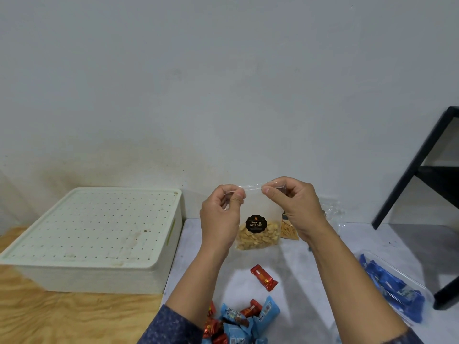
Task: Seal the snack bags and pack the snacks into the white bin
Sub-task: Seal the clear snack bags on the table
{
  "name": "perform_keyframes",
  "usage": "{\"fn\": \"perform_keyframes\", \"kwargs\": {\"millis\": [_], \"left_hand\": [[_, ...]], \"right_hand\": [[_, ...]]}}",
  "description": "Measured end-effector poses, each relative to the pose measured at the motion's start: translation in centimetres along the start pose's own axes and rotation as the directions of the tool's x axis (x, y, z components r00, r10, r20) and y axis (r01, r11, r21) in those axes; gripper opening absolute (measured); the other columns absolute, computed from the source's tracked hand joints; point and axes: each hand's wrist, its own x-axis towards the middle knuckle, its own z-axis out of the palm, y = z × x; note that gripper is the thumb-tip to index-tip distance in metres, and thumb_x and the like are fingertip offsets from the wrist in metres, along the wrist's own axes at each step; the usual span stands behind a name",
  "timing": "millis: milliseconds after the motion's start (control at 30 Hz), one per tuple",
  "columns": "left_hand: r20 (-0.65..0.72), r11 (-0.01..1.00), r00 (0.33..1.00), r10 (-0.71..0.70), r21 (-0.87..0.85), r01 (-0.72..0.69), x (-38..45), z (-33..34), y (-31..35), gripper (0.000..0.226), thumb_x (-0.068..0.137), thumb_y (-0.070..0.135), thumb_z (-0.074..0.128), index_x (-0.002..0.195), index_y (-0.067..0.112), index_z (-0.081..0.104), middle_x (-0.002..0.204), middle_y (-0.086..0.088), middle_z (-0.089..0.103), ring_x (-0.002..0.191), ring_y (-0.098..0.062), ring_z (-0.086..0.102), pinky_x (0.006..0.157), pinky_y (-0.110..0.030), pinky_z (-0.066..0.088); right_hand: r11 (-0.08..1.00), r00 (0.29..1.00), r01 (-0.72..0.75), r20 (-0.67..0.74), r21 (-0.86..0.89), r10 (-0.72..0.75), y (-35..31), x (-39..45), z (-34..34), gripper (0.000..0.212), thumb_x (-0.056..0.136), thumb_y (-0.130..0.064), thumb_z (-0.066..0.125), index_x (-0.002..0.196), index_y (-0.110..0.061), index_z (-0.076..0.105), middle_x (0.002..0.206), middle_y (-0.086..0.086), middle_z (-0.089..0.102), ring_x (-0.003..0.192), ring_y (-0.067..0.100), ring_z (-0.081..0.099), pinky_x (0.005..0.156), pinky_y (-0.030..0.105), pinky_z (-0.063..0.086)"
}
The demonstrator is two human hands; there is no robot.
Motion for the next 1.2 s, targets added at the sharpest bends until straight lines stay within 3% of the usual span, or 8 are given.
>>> {"fn": "perform_keyframes", "kwargs": {"millis": [133,267,500,800,967,1100,1200], "left_hand": [[0.068,0.998,0.997,-0.029,-0.061,0.033,-0.2,0.0,0.4,0.012,0.085,0.02,0.067,0.079,0.028,0.06,0.085,0.009,0.072,0.089,-0.006,0.066,0.085,-0.025,0.05],[0.017,0.999,0.999,-0.03,-0.043,0.03,-0.2,0.0,0.1,0.015,0.083,0.022,0.07,0.076,0.028,0.058,0.09,0.004,0.073,0.095,-0.012,0.067,0.086,-0.029,0.052],[-0.002,0.999,0.999,0.039,0.039,-0.039,-0.3,0.3,0.3,0.021,0.083,0.02,0.07,0.076,0.026,0.052,0.083,0.013,0.068,0.077,0.009,0.062,0.068,-0.004,0.046],[0.107,0.998,0.993,-0.044,-0.039,0.048,-0.4,0.1,0.5,0.02,0.084,0.02,0.069,0.086,0.029,0.051,0.083,0.006,0.069,0.069,0.009,0.062,0.062,-0.003,0.045],[0.145,0.997,0.988,-0.051,-0.041,0.058,-0.4,-0.2,0.9,0.019,0.084,0.025,0.069,0.089,0.033,0.053,0.085,0.009,0.071,0.082,0.002,0.066,0.069,-0.008,0.045],[0.131,0.991,0.988,-0.084,-0.092,0.097,-0.5,-0.2,0.8,0.011,0.086,0.037,0.063,0.088,0.029,0.056,0.083,0.008,0.072,0.075,0.0,0.065,0.075,-0.019,0.047],[0.132,0.987,0.986,-0.102,-0.11,0.117,-0.2,-0.6,0.7,0.009,0.088,0.032,0.063,0.084,0.025,0.057,0.083,0.006,0.07,0.068,0.007,0.063,0.072,-0.019,0.045]], "right_hand": [[0.999,0.999,-0.03,0.031,0.033,0.029,-0.1,-0.3,0.1,0.014,0.081,-0.01,0.071,0.07,-0.02,0.071,0.062,-0.014,0.068,0.059,-0.001,0.059,0.051,0.009,0.043],[0.995,0.993,-0.07,0.097,0.065,0.063,-0.2,-0.7,0.1,0.009,0.079,-0.005,0.071,0.075,-0.013,0.072,0.06,-0.013,0.069,0.055,-0.006,0.059,0.05,0.006,0.042],[0.998,0.997,-0.039,0.071,0.054,0.035,0.0,-0.9,0.3,0.014,0.079,-0.007,0.071,0.07,-0.017,0.071,0.063,-0.013,0.069,0.059,-0.005,0.059,0.054,0.008,0.043],[1.0,0.998,-0.004,0.056,0.005,0.004,0.0,-0.9,0.5,0.021,0.077,-0.002,0.073,0.065,-0.019,0.07,0.066,-0.011,0.07,0.066,0.001,0.062,0.064,0.013,0.05],[0.995,0.998,0.061,-0.004,-0.081,-0.061,-0.3,-0.9,0.9,0.018,0.078,0.001,0.07,0.067,-0.012,0.066,0.063,-0.007,0.066,0.057,-0.004,0.059,0.059,0.011,0.048],[0.991,0.998,0.057,-0.016,-0.12,-0.06,-0.2,-0.9,1.3,0.016,0.078,-0.002,0.072,0.069,-0.015,0.068,0.067,-0.006,0.067,0.065,0.005,0.062,0.065,0.018,0.051],[0.99,0.999,0.051,0.001,-0.135,-0.051,0.0,-1.1,1.3,0.017,0.078,-0.008,0.074,0.069,-0.022,0.071,0.071,-0.007,0.07,0.073,0.02,0.059,0.072,0.032,0.051]]}}
